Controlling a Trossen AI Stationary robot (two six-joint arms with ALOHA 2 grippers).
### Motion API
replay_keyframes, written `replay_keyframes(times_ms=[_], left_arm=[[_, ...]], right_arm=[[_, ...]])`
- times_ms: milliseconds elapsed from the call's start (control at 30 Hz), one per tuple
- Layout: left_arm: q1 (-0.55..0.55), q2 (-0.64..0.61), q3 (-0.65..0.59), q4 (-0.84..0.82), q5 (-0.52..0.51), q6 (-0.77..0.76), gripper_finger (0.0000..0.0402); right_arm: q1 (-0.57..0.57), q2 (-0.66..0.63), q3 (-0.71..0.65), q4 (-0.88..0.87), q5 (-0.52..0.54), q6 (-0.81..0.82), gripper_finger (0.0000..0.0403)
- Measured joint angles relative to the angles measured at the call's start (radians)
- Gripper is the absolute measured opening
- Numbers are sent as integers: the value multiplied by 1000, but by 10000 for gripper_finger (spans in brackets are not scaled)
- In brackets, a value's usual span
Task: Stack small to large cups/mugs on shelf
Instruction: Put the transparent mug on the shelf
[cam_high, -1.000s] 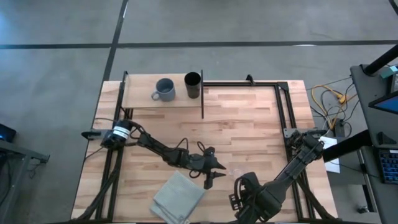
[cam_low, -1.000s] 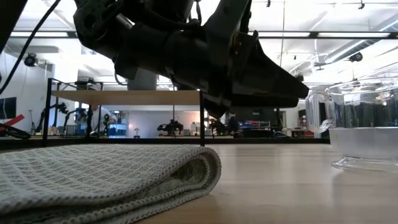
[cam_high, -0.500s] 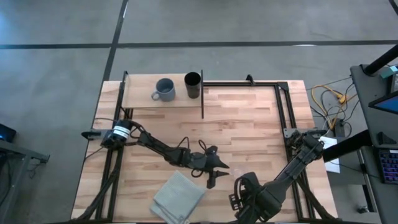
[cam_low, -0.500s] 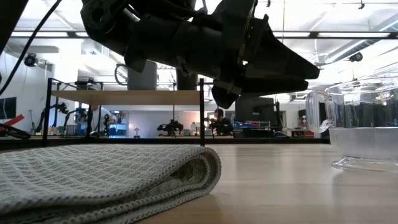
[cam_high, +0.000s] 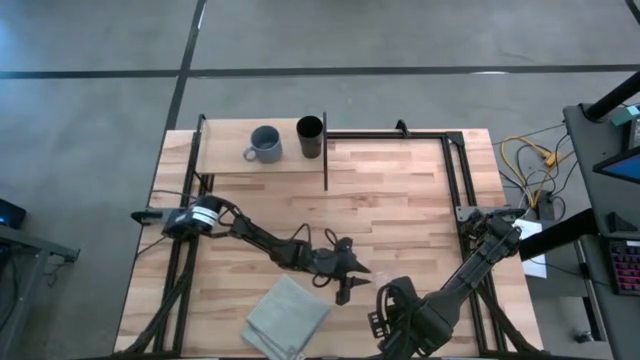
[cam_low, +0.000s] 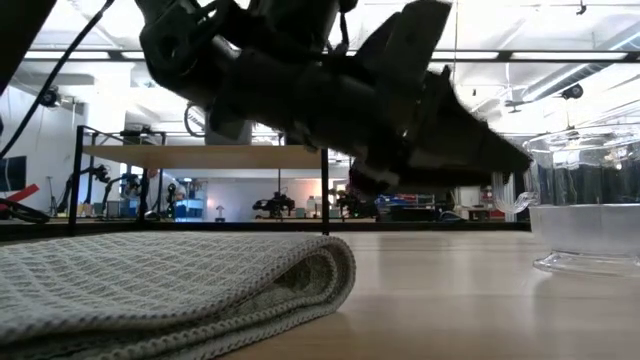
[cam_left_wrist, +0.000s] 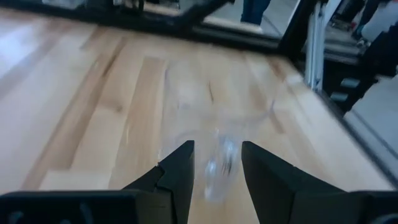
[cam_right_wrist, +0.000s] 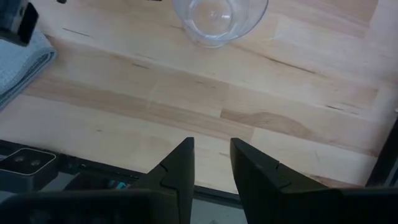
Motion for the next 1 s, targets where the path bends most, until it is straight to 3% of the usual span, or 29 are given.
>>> replay_keyframes(times_ms=[167, 400, 700, 1000], left_arm=[[3, 0, 29, -3, 0, 1, 109], [5, 0, 34, -99, 7, 28, 11], [5, -15, 28, -143, 7, 61, 5], [9, -214, 22, -370, 3, 241, 4]], right_arm=[[2, 0, 0, -2, 0, 0, 97], [4, 0, 0, -5, 0, -3, 97], [4, 0, 0, -11, 0, -18, 97], [4, 0, 0, -33, 0, -18, 97]])
